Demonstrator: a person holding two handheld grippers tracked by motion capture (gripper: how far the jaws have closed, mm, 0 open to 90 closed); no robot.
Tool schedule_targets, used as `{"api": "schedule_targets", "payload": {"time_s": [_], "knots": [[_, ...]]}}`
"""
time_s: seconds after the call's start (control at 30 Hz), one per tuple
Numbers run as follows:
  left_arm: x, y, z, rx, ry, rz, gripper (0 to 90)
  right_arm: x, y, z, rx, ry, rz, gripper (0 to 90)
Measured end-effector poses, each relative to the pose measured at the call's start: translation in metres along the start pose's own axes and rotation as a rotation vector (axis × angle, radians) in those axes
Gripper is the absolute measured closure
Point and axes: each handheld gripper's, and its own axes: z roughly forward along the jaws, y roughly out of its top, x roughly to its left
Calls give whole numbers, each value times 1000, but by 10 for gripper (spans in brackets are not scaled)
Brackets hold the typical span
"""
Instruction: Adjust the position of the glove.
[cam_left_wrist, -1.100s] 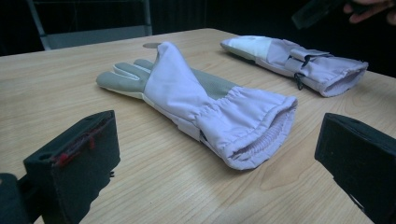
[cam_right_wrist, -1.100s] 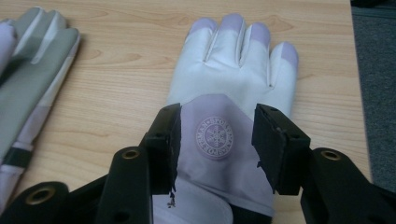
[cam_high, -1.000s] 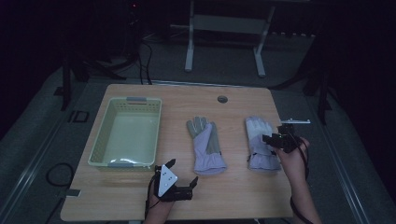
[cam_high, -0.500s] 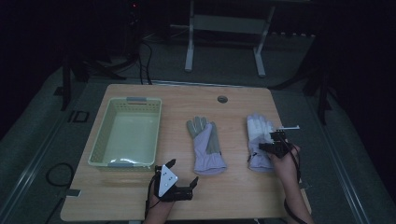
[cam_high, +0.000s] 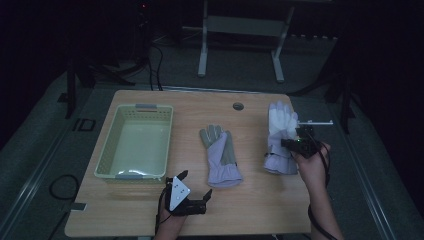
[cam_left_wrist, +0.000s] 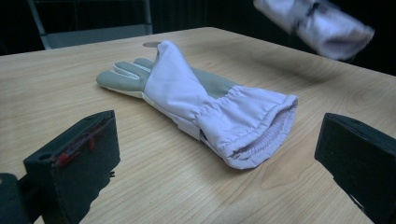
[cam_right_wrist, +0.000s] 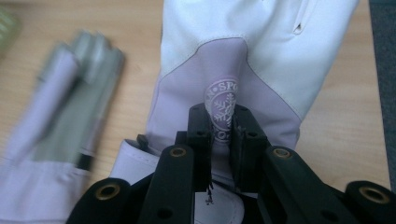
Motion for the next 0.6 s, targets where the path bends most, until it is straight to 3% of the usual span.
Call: {"api": "schedule_targets", "payload": {"time_s": [0.3,0.43,0.6], "knots": [[0,0,0,0,1,1,1,47,27,-26,-28,55,-67,795],[0,0,0,-3,1,-5,1,74,32,-26,-53,80,-89,795],[1,0,0,-9,2,-12,1,111,28,-15,-33,101,-118,795]]}}
